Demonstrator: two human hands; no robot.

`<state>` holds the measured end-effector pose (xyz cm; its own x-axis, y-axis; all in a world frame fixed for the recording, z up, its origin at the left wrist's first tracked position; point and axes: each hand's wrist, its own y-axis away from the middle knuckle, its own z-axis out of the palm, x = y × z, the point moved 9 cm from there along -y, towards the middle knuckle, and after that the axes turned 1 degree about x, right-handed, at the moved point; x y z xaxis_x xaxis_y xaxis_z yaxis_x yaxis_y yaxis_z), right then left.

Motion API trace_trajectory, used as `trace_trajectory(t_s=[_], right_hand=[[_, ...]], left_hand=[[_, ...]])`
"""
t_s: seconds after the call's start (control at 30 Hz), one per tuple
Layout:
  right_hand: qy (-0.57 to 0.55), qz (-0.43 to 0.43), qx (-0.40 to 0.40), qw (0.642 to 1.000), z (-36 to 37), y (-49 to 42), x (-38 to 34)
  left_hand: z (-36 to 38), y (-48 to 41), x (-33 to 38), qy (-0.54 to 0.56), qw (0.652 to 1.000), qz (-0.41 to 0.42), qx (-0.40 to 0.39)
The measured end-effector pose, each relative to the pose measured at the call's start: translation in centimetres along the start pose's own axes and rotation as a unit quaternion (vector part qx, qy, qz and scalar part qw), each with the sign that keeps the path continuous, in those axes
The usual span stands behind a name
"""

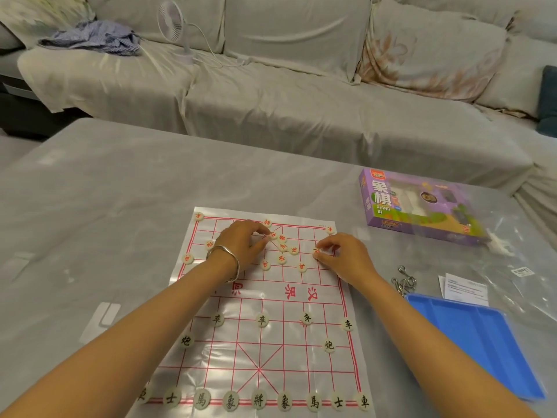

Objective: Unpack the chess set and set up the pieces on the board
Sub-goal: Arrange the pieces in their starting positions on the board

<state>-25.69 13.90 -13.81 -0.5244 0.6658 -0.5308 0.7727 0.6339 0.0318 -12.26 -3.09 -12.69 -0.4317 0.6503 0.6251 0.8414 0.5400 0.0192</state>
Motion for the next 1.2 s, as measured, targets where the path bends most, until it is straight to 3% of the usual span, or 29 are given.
trace_trajectory(t_s=[0.67,0.8,1.2], right_hand=[[0.007,0.007,-0.011,1.0,-0.3,0.8,-0.9],[-0.002,-0.022,0.011,1.0,-0.3,1.8,-2.4],[0.06,-0.046,-0.041,0.996,1.3,3.4,-4.0]], left_hand=[[-2.5,1.5,-1.0,0.008,1.0,0.006,0.0],[-3.3,1.9,-1.7,-0.007,1.0,0.011,-0.006],[-0.4,3.5,0.5,-0.121,0.989,0.057,-0.057]])
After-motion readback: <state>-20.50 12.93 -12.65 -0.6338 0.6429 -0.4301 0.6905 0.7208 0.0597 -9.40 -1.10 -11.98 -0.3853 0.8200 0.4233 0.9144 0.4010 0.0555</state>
